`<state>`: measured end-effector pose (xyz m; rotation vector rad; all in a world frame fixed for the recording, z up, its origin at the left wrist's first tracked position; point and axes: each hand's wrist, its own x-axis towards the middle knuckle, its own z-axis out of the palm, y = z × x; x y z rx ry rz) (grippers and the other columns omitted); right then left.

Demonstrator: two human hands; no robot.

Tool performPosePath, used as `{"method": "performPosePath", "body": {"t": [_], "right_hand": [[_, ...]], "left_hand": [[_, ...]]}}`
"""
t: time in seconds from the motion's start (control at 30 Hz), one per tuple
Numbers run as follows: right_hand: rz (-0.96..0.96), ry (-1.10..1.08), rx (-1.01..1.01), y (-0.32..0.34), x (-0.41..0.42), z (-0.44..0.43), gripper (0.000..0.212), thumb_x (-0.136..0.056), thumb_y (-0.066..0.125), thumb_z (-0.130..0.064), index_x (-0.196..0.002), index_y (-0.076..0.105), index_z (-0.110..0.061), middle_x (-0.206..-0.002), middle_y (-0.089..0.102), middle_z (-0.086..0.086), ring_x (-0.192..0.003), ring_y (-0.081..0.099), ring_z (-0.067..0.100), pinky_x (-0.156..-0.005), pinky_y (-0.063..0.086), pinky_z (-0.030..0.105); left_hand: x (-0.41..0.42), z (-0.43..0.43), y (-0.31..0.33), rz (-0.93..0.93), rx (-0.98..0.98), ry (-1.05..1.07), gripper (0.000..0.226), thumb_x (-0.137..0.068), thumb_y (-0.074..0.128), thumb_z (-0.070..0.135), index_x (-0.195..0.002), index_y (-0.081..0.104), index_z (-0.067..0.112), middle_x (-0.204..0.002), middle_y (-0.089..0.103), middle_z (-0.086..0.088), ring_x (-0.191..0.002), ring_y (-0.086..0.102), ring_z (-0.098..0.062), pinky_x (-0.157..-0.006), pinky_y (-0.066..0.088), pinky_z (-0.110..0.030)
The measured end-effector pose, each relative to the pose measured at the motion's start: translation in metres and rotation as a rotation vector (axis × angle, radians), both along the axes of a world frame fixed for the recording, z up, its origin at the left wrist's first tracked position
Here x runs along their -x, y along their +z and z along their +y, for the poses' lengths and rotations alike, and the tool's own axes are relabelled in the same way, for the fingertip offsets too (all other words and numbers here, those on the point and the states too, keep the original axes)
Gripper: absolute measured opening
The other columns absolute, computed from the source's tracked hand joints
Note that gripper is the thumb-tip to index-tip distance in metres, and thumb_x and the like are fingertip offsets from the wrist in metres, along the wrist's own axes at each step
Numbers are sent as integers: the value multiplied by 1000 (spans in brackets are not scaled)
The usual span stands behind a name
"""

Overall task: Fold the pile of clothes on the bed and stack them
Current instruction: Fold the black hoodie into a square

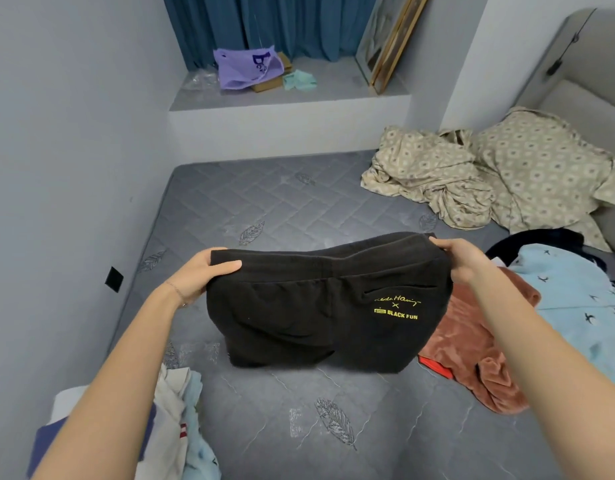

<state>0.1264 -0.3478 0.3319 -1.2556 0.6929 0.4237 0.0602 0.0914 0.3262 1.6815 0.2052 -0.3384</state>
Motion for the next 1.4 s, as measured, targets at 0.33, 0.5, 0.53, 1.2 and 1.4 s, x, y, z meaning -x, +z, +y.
{"method": "performPosePath", "body": {"t": [0.33, 0.5, 0.53, 1.2, 1.4], "right_hand": [[40, -180, -80, -21, -11, 25, 25, -96, 41, -1, -77, 56, -7, -45, 60, 3, -42, 59, 15, -55, 51, 24], [129, -211, -74, -50, 2, 47, 33, -95, 37, 6, -64, 46, -4, -32, 50, 2, -26, 50, 10, -36, 45, 17], [125, -208, -113, -51, 4, 54, 32, -95, 38, 6, -67, 49, -3, -35, 53, 3, -29, 53, 11, -36, 46, 18], [-297, 482, -58, -23, 17, 154, 23, -100, 44, -31, -93, 60, -15, -99, 67, 4, -96, 62, 18, -90, 47, 35], [-199, 423, 59, -20, 1, 138, 45, -97, 45, -50, -103, 61, -9, -102, 69, 9, -77, 68, 22, -67, 53, 29]], "left_hand": [[-12, -43, -26, 225, 533, 607, 28, -95, 55, 31, -102, 66, 7, -109, 68, -9, -97, 65, -23, -81, 50, -34], [-17, -70, -46, 346, 499, 715, 40, -95, 54, 33, -124, 59, 5, -126, 60, -9, -114, 58, -26, -99, 44, -37], [-18, -78, -46, 360, 515, 707, 41, -96, 54, 32, -125, 58, 4, -122, 62, -10, -111, 59, -27, -98, 45, -38], [-19, -156, -47, 78, 331, 276, 50, -82, 72, 19, -116, 35, 17, -118, 57, -11, -107, 60, -18, -98, 49, -39], [-18, -145, -48, -45, 155, 250, 21, -92, 61, 17, -107, 47, 22, -111, 59, -1, -109, 57, -17, -104, 44, -42]]}}
